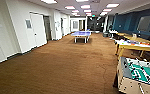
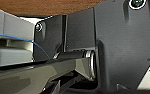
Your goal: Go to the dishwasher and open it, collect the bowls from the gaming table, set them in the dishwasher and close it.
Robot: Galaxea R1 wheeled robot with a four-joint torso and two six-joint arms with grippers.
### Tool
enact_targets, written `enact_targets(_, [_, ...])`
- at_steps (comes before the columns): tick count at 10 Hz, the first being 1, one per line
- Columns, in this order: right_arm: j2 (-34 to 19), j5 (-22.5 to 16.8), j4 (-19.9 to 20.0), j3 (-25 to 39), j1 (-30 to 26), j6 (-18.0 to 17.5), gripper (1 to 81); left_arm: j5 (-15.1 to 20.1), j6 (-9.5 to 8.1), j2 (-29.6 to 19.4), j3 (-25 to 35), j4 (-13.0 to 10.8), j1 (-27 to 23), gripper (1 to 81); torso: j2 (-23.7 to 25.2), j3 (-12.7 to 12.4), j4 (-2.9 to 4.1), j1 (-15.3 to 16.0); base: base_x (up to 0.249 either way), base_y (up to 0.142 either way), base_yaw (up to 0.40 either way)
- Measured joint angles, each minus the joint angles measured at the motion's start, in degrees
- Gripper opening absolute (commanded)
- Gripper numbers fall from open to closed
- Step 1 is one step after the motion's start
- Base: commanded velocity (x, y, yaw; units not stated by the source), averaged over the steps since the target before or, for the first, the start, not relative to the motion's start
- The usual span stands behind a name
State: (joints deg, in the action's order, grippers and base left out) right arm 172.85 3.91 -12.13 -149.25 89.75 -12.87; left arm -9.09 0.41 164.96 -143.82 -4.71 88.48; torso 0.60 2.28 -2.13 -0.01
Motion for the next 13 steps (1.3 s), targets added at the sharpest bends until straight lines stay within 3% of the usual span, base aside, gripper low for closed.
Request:
enact_targets(3, [-0.69,0.16,-0.13,-0.12,-0.13,0.0,81.1,-0.11,0.0,1.85,0.16,0.0,-0.04,81.1,0.0,0.0,0.0,0.01,0.136,0.0,0.0])
enact_targets(10, [-0.5,0.33,-0.77,-0.12,0.33,-0.02,81.1,-0.29,0.0,1.27,0.0,-0.02,-0.45,81.1,-0.04,0.0,0.0,0.03,0.128,0.0,0.0])
enact_targets(13, [-0.66,0.07,-0.79,-0.15,0.88,-0.02,81.1,0.09,0.0,1.38,0.09,-0.04,0.5,81.1,0.05,-0.02,0.0,-0.11,0.108,-0.061,0.0])
